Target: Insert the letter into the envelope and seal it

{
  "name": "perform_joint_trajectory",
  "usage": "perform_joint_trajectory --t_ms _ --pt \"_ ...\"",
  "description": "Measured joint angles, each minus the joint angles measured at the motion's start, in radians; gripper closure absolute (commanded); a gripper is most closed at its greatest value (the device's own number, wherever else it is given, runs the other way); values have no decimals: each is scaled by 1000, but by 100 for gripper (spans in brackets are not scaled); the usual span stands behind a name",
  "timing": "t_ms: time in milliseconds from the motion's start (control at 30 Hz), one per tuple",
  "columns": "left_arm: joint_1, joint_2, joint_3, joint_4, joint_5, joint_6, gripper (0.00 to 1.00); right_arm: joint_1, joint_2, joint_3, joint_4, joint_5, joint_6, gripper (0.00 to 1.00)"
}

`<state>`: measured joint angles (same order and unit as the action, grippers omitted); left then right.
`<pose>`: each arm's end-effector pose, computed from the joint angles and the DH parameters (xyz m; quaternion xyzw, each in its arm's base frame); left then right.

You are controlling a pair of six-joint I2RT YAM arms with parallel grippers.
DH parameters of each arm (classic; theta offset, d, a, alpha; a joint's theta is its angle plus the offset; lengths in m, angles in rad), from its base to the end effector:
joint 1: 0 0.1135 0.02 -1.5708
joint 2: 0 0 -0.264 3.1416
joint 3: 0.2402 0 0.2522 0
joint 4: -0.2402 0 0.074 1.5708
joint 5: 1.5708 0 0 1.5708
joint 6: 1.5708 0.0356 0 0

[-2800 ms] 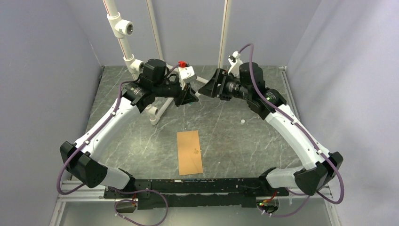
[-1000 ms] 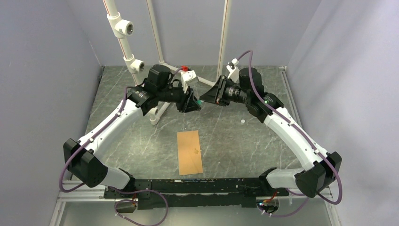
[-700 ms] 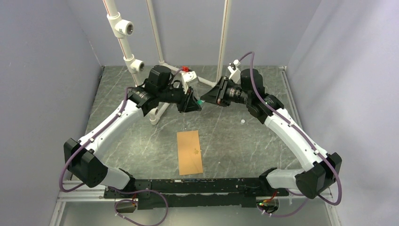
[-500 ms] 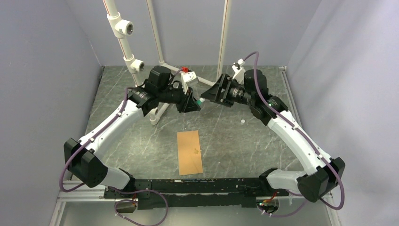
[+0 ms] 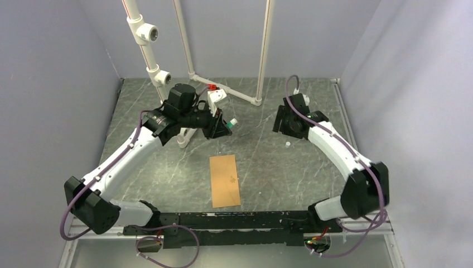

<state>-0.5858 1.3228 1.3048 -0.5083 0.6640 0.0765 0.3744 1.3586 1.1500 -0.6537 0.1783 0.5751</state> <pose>0.2290 -0.1783 0.3737 0.4202 0.7220 -0.3922 0.3852 0.2698 0.0992 0.2968 0.1243 0.9264 0.0837 0.3455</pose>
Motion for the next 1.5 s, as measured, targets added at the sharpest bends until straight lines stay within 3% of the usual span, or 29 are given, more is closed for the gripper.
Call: perform_joint_trajectory --t_ms 400,800,1133,1333,1500 --pt "0 -28 -23 3 4 -27 98 -103 249 -68 -7 45 -37 37" --pt "-1 -28 -26 3 12 -42 98 -168 378 -67 60 -2 -62 52" --pt "-3 -28 -26 3 16 -45 98 -184 398 -68 129 -52 -94 69" --pt "-5 -27 -26 3 17 -45 97 -186 405 -68 132 -68 -100 94" --pt "-9 -23 -26 3 19 -47 98 -186 397 -68 130 -90 -105 100"
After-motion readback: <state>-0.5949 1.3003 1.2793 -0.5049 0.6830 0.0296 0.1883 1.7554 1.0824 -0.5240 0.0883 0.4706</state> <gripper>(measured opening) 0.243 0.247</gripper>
